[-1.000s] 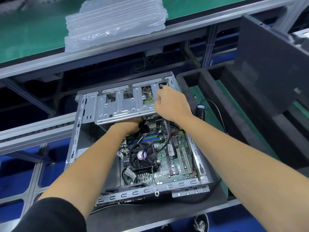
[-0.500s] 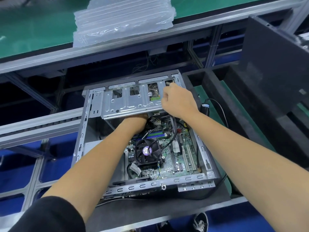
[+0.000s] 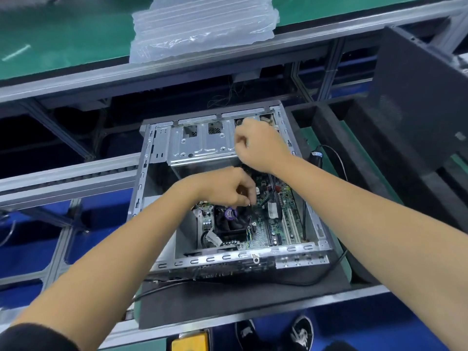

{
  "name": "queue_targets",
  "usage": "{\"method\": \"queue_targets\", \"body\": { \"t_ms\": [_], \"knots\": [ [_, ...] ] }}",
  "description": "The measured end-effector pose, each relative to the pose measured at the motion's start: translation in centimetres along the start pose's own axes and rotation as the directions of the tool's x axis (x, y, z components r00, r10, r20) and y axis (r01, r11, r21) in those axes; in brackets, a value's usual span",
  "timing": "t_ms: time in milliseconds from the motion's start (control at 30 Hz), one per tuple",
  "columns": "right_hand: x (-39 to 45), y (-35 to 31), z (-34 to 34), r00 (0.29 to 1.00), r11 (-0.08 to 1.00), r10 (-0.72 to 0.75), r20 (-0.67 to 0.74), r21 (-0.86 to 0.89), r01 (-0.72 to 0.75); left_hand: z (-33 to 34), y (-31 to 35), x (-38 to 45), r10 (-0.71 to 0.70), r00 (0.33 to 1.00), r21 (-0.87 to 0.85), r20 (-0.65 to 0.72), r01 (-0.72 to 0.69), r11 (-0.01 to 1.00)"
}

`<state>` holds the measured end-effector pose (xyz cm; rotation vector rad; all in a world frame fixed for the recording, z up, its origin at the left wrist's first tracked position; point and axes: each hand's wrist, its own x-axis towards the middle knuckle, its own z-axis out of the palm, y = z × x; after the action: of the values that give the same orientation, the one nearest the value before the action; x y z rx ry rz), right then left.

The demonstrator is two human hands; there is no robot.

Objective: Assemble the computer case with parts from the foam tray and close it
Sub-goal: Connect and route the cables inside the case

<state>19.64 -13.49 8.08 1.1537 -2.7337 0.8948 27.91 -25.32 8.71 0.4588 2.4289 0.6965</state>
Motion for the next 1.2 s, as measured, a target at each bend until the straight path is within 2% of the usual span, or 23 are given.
{"method": "queue_targets", "body": {
  "t_ms": [100,233,300,400,467,567,667,800,967,1100,1200],
  "knots": [
    [-0.8,-1.2,0.4,0.988,0.993,-0.114,0.106,0.057,0.108,0.7,0.0,-0.3,0.001,0.983,-0.080,0.184,0.014,0.997],
    [-1.3,-2.1,1.4,0.969,0.981,-0.155,0.192,0.142,0.129,1.9,-1.0,-0.4,0.048,0.938,-0.146,0.344,0.003,0.989],
    [-1.1,-2.3,1.9,0.970,0.979,-0.143,0.196,0.175,0.109,2.6,-1.5,-0.4,0.079,0.951,-0.179,0.299,-0.026,0.983],
    [-0.6,-2.3,2.7,0.970,0.975,-0.141,0.200,0.197,0.101,3.2,-2.0,-0.1,0.117,0.983,-0.249,0.142,-0.079,0.965],
    [-0.1,-2.1,2.9,0.974,0.970,-0.128,0.185,0.230,0.084,2.9,-2.3,0.0,0.118,0.989,-0.263,0.089,-0.091,0.961],
    [0.6,-1.5,2.9,0.988,0.953,-0.087,0.125,0.301,0.045,2.3,-3.2,0.4,0.147,0.986,-0.198,0.079,-0.129,0.972],
    [0.6,-1.1,2.8,0.994,0.928,-0.053,0.093,0.374,0.014,2.0,-4.2,0.8,0.105,0.993,-0.161,0.053,-0.095,0.982],
    [0.3,-0.7,3.0,0.992,0.915,-0.034,0.123,0.404,-0.019,2.3,-4.3,1.1,0.114,0.992,-0.289,0.057,-0.093,0.953],
    [0.5,0.1,3.3,0.996,0.894,0.013,0.088,0.445,-0.051,3.1,-2.9,1.4,0.169,0.982,-0.322,0.090,-0.132,0.937],
    [0.3,0.3,3.4,0.999,0.890,0.012,0.029,0.455,-0.024,3.1,-1.7,1.4,0.262,0.962,-0.264,0.071,-0.235,0.935],
    [0.4,0.5,3.4,1.000,0.897,0.015,-0.002,0.443,-0.013,2.6,-1.0,1.2,0.337,0.940,-0.257,-0.055,-0.339,0.905]
  ]
}}
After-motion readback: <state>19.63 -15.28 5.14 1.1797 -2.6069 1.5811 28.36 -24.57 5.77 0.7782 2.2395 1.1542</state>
